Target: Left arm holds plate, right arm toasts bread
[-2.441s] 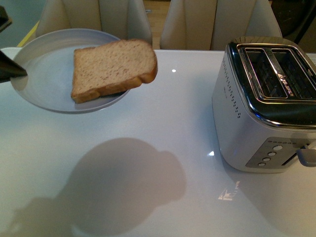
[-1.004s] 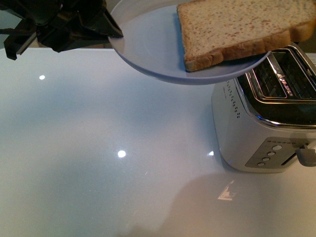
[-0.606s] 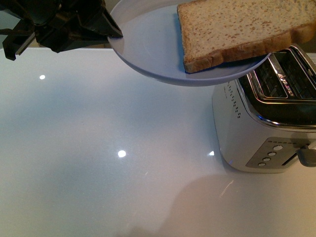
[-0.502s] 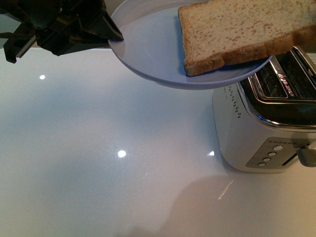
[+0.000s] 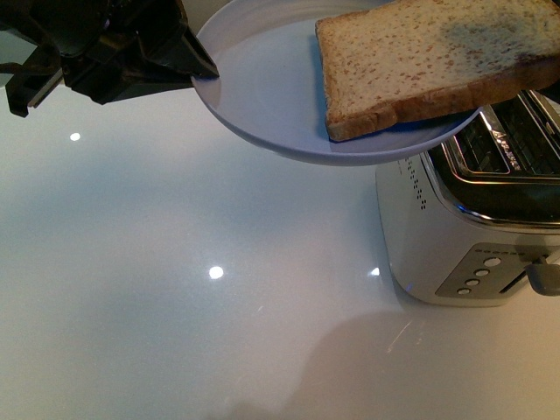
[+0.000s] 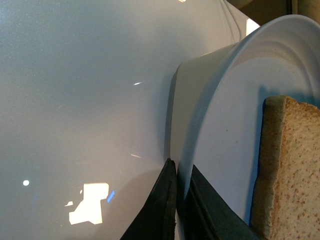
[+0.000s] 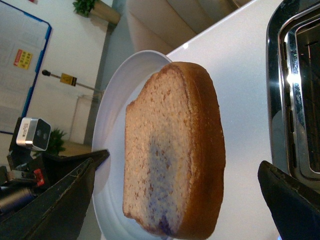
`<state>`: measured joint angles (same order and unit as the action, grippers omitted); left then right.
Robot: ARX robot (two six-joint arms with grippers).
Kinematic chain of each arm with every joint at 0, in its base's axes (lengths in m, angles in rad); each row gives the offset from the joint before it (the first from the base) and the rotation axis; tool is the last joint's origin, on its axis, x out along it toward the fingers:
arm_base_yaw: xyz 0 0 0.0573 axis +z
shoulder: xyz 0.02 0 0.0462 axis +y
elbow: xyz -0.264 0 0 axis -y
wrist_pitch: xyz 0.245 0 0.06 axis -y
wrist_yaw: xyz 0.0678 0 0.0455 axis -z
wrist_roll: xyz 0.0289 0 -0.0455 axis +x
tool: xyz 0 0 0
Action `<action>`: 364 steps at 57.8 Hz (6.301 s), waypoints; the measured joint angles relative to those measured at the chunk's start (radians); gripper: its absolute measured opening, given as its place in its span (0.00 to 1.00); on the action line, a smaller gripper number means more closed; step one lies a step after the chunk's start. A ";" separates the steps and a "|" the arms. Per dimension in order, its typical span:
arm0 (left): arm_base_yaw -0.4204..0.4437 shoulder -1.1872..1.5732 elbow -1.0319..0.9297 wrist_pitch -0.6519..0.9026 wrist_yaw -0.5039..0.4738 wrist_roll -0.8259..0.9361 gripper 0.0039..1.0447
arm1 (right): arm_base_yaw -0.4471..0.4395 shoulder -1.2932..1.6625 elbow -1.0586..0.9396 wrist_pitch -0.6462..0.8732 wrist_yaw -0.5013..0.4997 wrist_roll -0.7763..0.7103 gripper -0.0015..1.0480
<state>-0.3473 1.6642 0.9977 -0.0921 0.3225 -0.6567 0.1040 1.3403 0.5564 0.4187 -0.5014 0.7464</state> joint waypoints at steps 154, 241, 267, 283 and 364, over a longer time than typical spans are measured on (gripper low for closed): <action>-0.013 0.000 -0.016 0.014 0.017 -0.001 0.03 | 0.074 0.143 0.303 -0.418 0.570 -0.714 0.04; -0.013 0.000 -0.016 0.014 0.018 0.000 0.03 | -0.038 -0.303 0.032 -0.211 0.605 -0.734 0.91; -0.021 0.003 -0.019 0.023 0.014 0.001 0.03 | -0.102 -0.478 -0.286 0.163 0.504 -0.740 0.34; -0.022 0.004 -0.023 0.025 0.010 0.008 0.03 | -0.102 -0.612 -0.406 0.151 0.504 -0.743 0.02; -0.016 0.006 -0.034 0.034 0.000 0.017 0.03 | -0.102 -1.134 -0.539 -0.211 0.502 -0.743 0.02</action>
<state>-0.3637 1.6699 0.9638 -0.0582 0.3222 -0.6395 0.0017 0.2066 0.0177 0.2077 0.0002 0.0032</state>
